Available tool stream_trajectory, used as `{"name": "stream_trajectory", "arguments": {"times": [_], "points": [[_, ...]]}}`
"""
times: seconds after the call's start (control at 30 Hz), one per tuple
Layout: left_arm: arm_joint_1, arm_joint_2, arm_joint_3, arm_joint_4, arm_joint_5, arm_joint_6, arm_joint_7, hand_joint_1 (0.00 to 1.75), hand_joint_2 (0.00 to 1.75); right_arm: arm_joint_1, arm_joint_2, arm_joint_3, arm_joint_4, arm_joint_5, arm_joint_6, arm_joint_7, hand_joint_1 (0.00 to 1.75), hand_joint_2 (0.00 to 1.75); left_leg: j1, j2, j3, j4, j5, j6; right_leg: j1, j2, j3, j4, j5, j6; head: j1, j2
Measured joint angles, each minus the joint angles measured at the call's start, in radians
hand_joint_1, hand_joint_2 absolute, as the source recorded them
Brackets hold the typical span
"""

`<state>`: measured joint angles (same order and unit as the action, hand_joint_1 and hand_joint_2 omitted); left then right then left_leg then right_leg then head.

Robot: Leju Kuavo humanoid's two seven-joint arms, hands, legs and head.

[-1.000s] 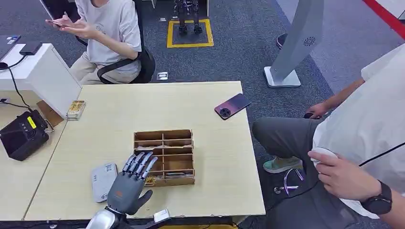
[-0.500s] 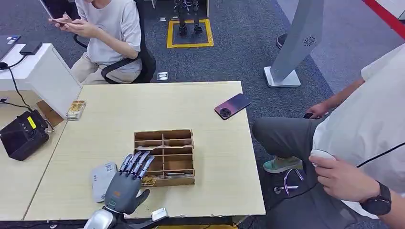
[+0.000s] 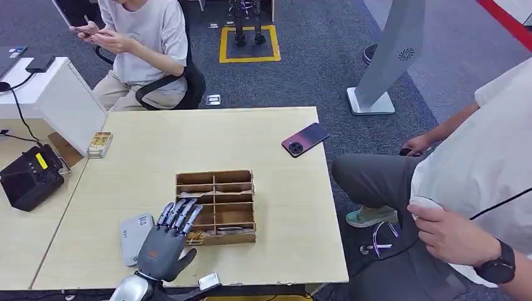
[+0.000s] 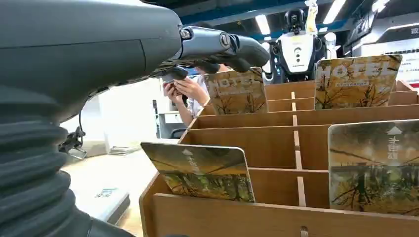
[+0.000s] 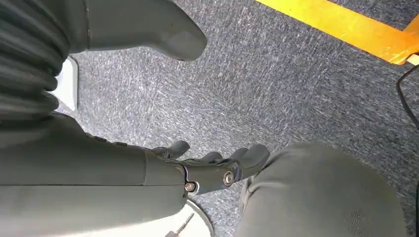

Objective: Pass the card to the sensor for recognition and then transmit it.

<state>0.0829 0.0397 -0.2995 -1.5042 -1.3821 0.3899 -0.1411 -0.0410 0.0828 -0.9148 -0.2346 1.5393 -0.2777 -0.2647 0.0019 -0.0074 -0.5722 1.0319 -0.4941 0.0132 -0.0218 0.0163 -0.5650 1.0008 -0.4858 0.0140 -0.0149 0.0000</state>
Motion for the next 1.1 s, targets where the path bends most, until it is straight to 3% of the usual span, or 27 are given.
{"name": "stream_trajectory", "arguments": {"times": [0.03,0.07,0.1,0.2,1.1], "points": [[0.000,0.000,0.000,0.000,0.000,0.000,0.000,0.00,1.75,0.000,0.000,0.000,0.000,0.000,0.000,0.000,0.00,1.75,0.000,0.000,0.000,0.000,0.000,0.000,0.000,0.000,0.000,0.000,0.000,0.000,0.000,0.000],[0.000,0.000,0.000,0.000,0.000,0.000,0.000,0.40,1.75,0.000,0.000,0.000,0.000,0.000,0.000,0.000,0.00,1.75,0.000,0.000,0.000,0.000,0.000,0.000,0.000,0.000,0.000,0.000,0.000,0.000,0.000,0.000],[0.000,0.000,0.000,0.000,0.000,0.000,0.000,1.75,1.75,0.000,0.000,0.000,0.000,0.000,0.000,0.000,0.00,1.75,0.000,0.000,0.000,0.000,0.000,0.000,0.000,0.000,0.000,0.000,0.000,0.000,0.000,0.000],[0.002,0.008,0.001,0.019,0.018,-0.026,-0.006,1.75,1.75,0.000,0.000,0.000,0.000,0.000,0.000,-0.007,0.00,1.75,0.000,0.000,0.000,0.000,0.000,0.000,0.000,0.000,0.000,0.000,0.000,0.000,0.000,0.000],[-0.002,0.010,0.006,0.033,0.043,-0.017,-0.018,1.75,1.75,0.000,0.000,0.000,0.000,0.000,-0.005,-0.011,0.00,1.75,0.000,0.000,0.000,0.000,0.000,0.000,0.000,0.000,0.001,0.000,0.000,0.000,0.000,0.000]]}}
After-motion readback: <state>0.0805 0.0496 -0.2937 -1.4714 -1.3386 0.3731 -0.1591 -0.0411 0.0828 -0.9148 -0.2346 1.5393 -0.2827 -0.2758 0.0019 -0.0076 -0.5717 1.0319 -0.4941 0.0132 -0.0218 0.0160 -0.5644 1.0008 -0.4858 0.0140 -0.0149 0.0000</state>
